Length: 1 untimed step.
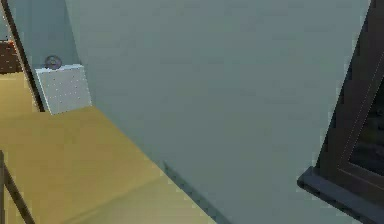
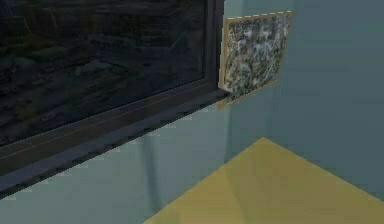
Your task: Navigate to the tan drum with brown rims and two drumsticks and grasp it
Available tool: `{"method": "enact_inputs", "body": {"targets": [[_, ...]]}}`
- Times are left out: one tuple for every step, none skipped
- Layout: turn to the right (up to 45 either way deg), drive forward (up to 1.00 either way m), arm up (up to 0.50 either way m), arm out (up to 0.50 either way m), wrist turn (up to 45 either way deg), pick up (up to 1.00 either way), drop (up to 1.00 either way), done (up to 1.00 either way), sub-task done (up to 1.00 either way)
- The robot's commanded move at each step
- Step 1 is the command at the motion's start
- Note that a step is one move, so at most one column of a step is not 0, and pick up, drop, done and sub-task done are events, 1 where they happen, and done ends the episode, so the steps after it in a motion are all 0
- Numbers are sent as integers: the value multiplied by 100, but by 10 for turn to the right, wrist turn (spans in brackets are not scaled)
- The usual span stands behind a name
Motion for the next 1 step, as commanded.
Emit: {"method": "enact_inputs", "body": {"targets": [[0,25,0,0,0,0,0,0,0]]}}
